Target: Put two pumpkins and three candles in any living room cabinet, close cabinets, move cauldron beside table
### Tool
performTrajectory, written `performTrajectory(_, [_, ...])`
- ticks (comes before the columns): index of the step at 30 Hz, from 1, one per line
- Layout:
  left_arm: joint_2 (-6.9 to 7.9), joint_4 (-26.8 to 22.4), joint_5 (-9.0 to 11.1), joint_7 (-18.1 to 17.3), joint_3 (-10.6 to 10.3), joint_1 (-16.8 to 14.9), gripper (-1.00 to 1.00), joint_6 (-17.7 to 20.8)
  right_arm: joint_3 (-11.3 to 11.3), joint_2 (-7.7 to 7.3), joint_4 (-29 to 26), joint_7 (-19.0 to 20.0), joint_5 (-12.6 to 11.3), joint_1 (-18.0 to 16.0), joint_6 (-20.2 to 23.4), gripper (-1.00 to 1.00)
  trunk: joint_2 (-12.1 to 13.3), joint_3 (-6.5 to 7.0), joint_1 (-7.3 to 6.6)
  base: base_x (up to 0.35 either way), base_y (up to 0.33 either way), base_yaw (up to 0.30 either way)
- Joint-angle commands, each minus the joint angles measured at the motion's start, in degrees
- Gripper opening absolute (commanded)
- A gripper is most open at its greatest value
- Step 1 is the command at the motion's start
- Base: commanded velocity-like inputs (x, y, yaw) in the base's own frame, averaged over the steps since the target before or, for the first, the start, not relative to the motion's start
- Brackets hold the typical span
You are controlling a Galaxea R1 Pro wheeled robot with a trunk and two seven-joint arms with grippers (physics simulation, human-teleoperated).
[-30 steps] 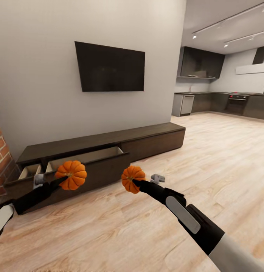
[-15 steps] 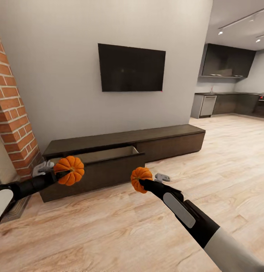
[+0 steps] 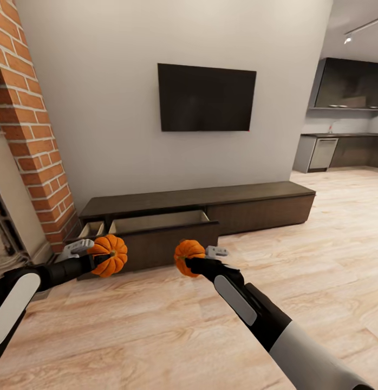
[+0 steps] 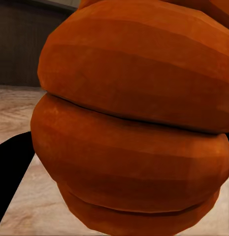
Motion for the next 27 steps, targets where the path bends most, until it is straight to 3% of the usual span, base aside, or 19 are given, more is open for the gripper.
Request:
performTrajectory(1, [-0.23,0.09,0.34,0.79,0.01,-0.06,-1.0,0.14,0.05,0.06,-0.12,0.03,-0.54,-0.08,0.06,-1.0,-0.03,-0.06,0.01,0.25,-0.059,0.013])
performTrajectory(12, [-0.36,0.06,0.3,0.96,0.89,-0.04,-1.0,0.22,-0.12,0.3,-0.65,5.56,-1.16,-0.06,0.19,-1.0,-0.03,-0.48,0.01,0.196,-0.009,0.07])
performTrajectory(19, [-0.49,-0.03,0.41,0.96,2.35,-0.01,-1.0,0.31,-0.04,0.37,-0.28,4.97,-0.8,-0.06,0.6,-1.0,-0.03,-1.01,0.01,0.006,0.0,0.153])
performTrajectory(27, [-0.51,-0.15,0.41,1.02,2.2,-0.01,-1.0,0.32,-0.02,0.38,-0.24,0.7,-0.69,-0.06,0.58,-1.0,-0.03,-1.63,0.01,0.0,-0.092,0.154])
